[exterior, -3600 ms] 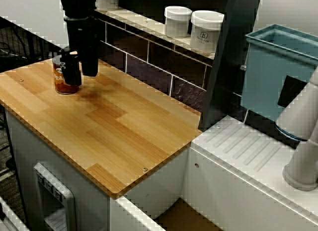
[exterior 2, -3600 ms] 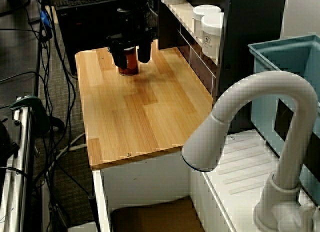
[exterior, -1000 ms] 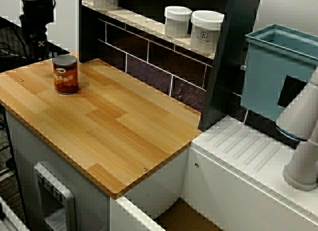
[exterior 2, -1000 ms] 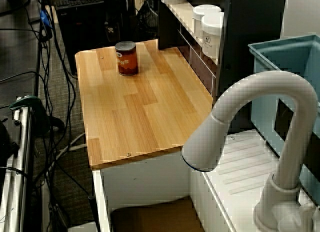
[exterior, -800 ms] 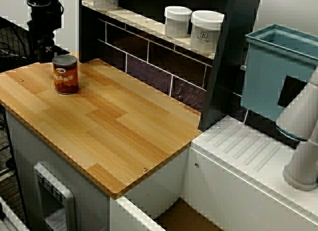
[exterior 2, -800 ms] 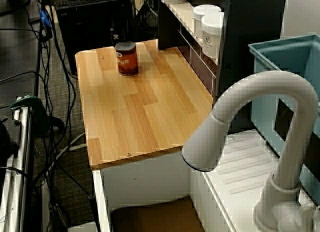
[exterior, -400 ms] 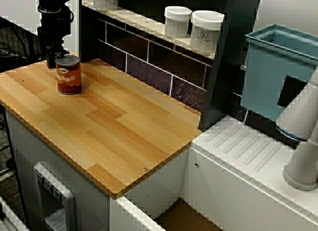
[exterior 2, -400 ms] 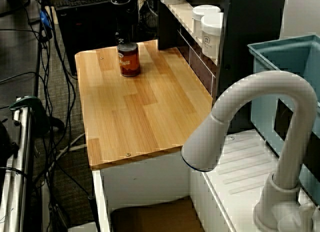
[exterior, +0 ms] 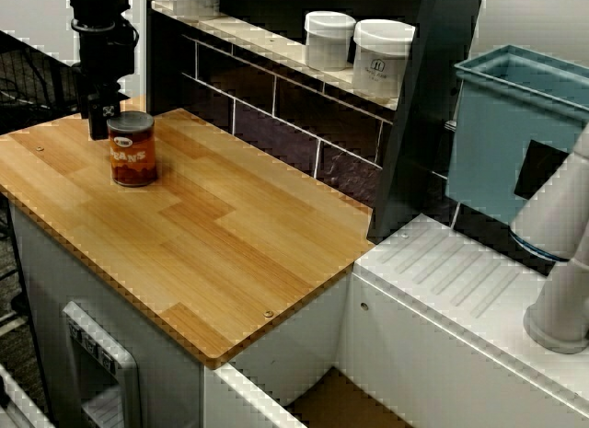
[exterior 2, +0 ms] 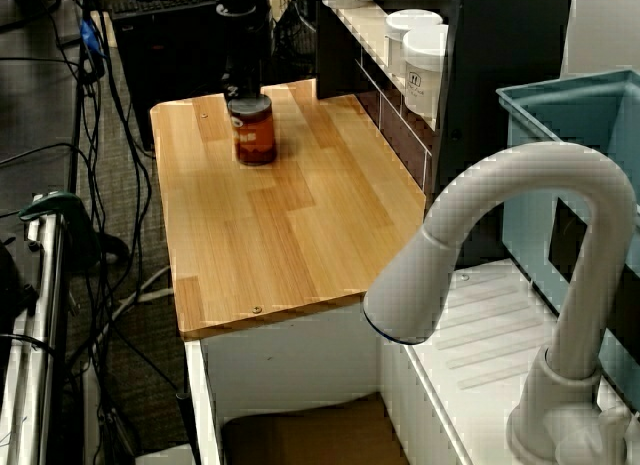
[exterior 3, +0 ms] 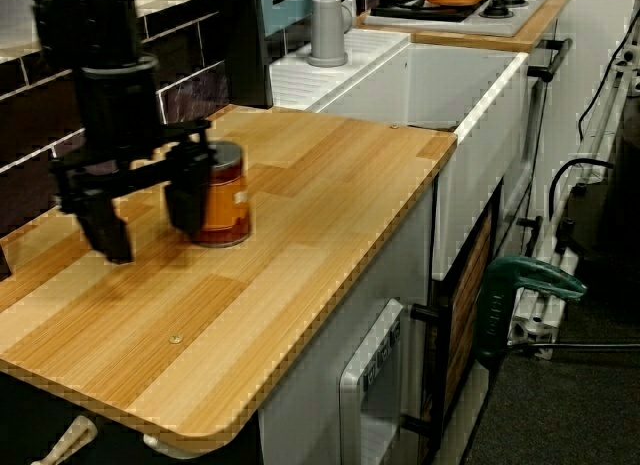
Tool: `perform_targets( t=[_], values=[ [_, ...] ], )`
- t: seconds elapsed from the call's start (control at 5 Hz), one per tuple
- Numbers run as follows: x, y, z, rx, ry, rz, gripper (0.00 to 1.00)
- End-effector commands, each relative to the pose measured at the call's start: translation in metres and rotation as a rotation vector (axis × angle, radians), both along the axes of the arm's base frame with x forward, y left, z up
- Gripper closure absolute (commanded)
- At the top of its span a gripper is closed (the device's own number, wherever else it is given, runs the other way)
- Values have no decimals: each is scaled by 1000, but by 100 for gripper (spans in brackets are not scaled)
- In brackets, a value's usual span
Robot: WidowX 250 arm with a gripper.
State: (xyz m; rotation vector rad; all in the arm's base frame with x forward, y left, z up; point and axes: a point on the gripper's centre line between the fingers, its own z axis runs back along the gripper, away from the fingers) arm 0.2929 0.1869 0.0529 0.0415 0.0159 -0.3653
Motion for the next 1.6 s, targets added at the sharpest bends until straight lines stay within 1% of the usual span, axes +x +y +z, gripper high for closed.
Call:
perform_targets(
  t=[0.0, 0.2, 0.4, 0.6, 0.8, 1.0, 1.2, 1.4],
  values=[
    [-2, -28, 44, -22, -91, -67, 0],
    [-1, -37, 47, -26, -96, -86, 0],
    [2, -30, 47, -21, -100, -108, 0],
    [4, -24, 45, -13, -94, -76, 0],
    [6, -16, 43, 4, -101, -54, 0],
    [9, -13, 41, 16, -93, -54, 0],
    [10, -14, 36, 22, -89, -68, 0],
    [12, -20, 31, 22, -88, -61, 0]
  ],
)
